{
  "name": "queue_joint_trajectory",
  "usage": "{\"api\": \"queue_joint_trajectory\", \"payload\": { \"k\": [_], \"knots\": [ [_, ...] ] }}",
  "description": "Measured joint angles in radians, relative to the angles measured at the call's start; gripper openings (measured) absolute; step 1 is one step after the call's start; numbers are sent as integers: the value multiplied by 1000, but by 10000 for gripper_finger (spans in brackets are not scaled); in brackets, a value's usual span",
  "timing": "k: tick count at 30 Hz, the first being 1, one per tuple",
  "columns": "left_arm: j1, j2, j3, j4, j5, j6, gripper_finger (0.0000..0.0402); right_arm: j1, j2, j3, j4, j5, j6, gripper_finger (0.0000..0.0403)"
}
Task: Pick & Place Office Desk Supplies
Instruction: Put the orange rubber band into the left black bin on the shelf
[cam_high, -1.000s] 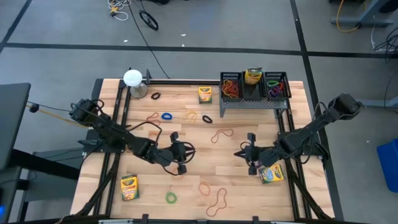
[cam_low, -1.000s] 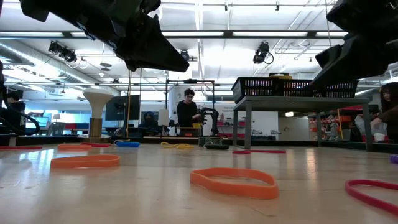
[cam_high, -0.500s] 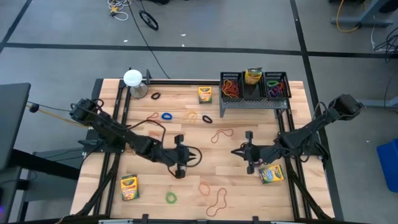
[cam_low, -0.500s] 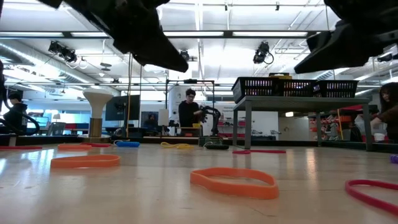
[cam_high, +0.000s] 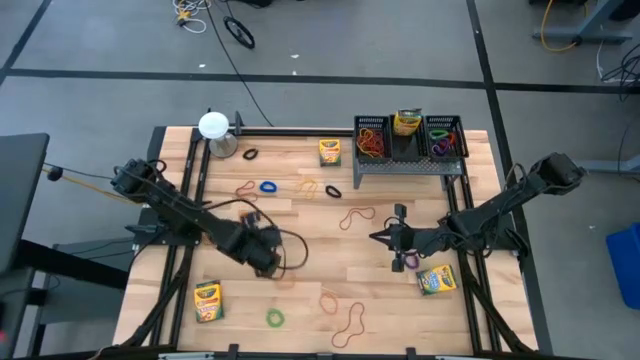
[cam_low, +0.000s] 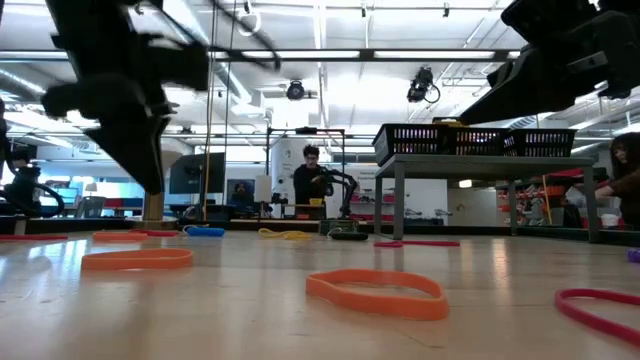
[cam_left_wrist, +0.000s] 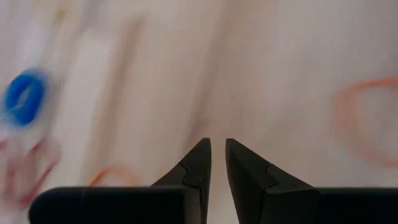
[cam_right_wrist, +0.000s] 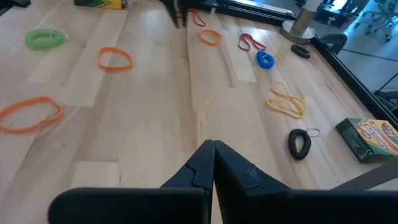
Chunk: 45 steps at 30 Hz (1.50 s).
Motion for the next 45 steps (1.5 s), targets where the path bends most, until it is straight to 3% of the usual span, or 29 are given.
{"api": "queue_joint_trajectory", "payload": {
  "k": [4, 12, 19, 30, 36, 45],
  "knots": [
    [76, -28, -69, -12, 29, 16, 58, -2, 0, 0, 0, 0, 0, 16],
    [336, -186, -291, 218, 155, 153, 58, -2, 0, 0, -3, 0, -1, 16],
    [493, -237, -327, 236, 224, 162, 63, -2, 0, 0, -2, 0, -3, 16],
    [394, -229, -327, 194, 265, 148, 133, -2, 0, 0, 0, 0, -3, 16],
    [360, -229, -327, 170, 175, 79, 131, -2, 0, 0, 0, 0, -3, 16],
    [362, -229, -329, 168, 187, 83, 118, -2, 0, 0, 1, 0, -3, 16]
  ]
}}
